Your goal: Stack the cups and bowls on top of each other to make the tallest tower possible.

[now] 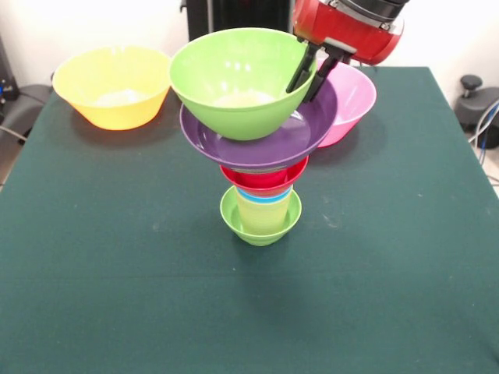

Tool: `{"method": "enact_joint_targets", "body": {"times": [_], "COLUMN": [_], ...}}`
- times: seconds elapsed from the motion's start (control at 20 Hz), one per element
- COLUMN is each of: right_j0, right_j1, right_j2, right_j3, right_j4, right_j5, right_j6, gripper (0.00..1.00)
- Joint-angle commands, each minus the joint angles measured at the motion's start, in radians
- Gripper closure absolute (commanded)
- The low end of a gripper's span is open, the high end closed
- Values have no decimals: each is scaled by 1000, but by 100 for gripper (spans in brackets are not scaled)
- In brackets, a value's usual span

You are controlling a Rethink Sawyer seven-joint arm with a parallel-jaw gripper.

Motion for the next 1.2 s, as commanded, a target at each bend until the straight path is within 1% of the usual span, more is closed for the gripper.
{"method": "enact_joint_targets", "body": {"times": [0.05,0.75,1.2], "right_j0": [21,29,43], "right_j1": [27,35,42], "right_j2": [19,11,-3], "right_j3": [66,65,53], "right_j4": [12,27,39], "right_j5": [-86,-101,-92], "right_j6": [110,113,115], "gripper": [100,100,100]}}
